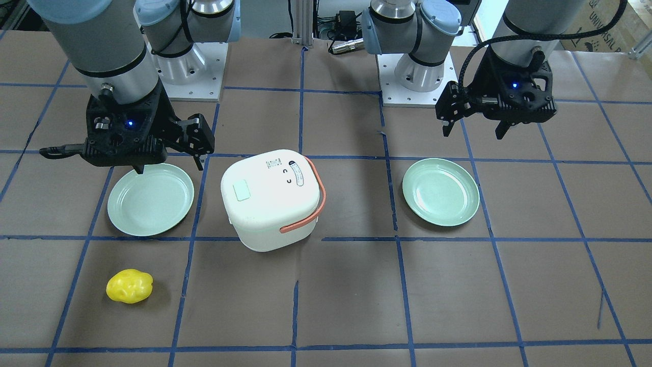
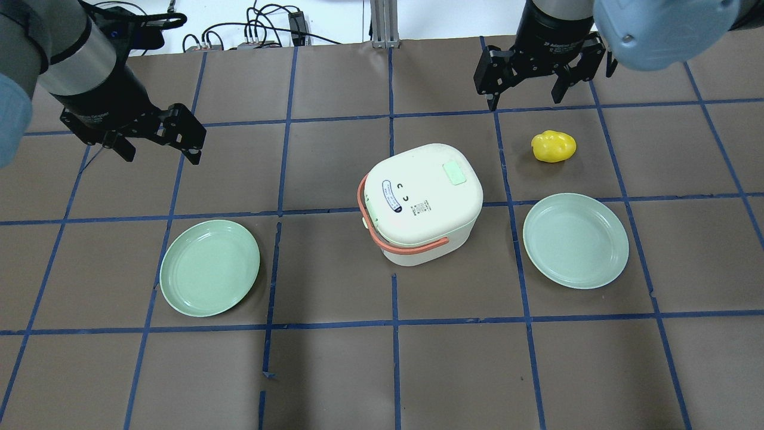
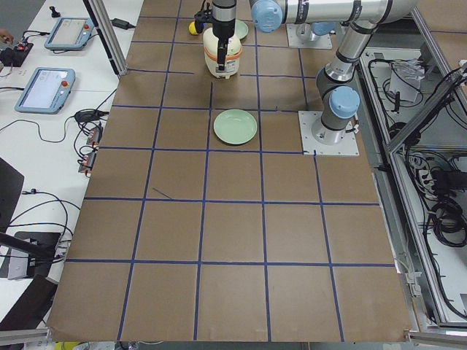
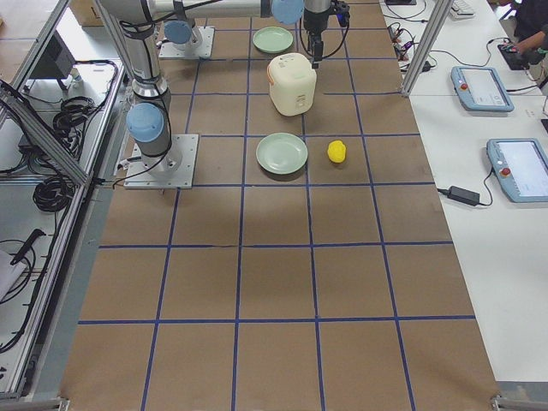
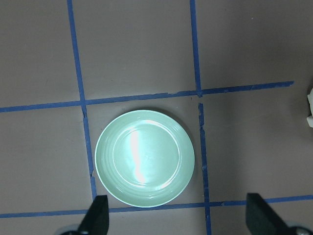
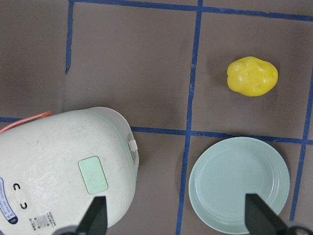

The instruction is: Press rice cooker button

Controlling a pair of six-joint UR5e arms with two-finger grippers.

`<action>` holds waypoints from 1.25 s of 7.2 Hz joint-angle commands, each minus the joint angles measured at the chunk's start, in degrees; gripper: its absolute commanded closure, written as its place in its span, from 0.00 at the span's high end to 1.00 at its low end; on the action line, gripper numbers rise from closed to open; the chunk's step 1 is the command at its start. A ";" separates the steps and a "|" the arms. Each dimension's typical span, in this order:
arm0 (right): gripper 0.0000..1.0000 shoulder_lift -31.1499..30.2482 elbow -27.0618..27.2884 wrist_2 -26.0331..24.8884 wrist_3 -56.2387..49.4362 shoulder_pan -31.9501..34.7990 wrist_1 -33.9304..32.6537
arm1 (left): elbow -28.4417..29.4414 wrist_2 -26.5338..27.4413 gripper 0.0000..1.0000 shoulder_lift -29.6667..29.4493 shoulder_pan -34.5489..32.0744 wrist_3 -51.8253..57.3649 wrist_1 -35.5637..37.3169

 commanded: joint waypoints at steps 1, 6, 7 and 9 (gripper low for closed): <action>1.00 -0.01 0.26 0.09 -0.01 -0.01 0.00 | 0.00 0.00 1.00 0.00 0.00 0.00 0.00; 0.26 -0.18 3.16 5.75 3.91 3.93 0.17 | 0.00 0.00 1.00 0.00 0.00 0.00 0.00; 0.11 0.08 4.12 6.15 4.12 4.99 -0.08 | 0.00 0.00 1.00 0.00 0.00 0.00 0.00; 0.05 0.69 7.63 6.86 3.68 5.00 -1.40 | 0.00 0.00 1.00 0.00 0.00 0.00 0.00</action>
